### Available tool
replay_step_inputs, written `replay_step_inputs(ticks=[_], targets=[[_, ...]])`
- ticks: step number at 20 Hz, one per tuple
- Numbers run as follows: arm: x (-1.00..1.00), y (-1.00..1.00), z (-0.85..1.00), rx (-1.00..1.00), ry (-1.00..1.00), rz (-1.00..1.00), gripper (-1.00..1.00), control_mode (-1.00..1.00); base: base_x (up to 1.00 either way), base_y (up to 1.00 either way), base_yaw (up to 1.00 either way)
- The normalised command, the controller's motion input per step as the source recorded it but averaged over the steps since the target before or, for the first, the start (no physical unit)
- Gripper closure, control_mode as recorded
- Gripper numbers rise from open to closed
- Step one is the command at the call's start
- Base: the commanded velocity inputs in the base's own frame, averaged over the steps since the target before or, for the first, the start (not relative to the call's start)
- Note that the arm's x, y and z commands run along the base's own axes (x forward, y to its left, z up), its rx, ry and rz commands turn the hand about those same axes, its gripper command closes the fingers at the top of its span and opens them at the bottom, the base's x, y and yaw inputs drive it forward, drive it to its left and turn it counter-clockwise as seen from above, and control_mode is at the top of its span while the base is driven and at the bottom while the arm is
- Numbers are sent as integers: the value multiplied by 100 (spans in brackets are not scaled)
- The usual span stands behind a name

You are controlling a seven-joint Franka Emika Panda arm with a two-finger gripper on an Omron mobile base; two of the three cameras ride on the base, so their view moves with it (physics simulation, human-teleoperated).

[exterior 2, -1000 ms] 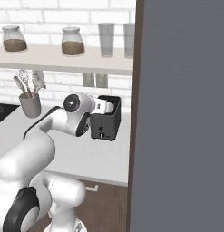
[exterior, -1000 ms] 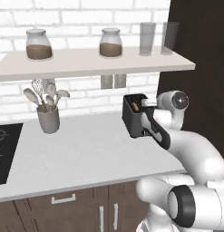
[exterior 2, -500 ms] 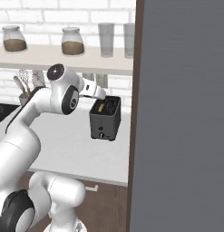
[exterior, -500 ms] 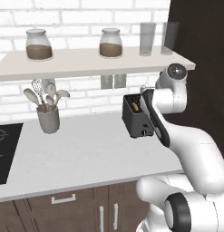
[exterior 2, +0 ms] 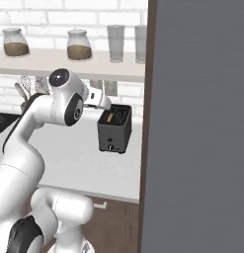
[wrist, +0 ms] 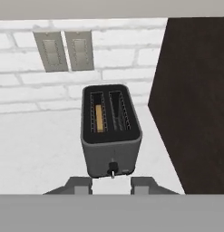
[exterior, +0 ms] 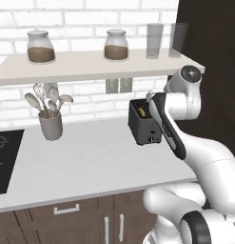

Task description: Start the toaster. Once the lever pops up, take the bread to the plate on the dining counter.

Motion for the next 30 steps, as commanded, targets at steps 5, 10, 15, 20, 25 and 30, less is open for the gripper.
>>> replay_step_inputs(ticks=[5, 10, 15, 20, 25, 30], targets=[[2, 0, 0, 0, 0, 9, -100, -100, 0, 0, 0], [0, 0, 4, 0, 0, 1, -100, -100, 0, 0, 0], [0, 0, 7, 0, 0, 0, -100, -100, 0, 0, 0], [0, 0, 1, 0, 0, 0, -100, -100, 0, 0, 0], [0, 0, 0, 0, 0, 0, -100, -100, 0, 0, 0], [0, 0, 0, 0, 0, 0, -100, -100, 0, 0, 0]])
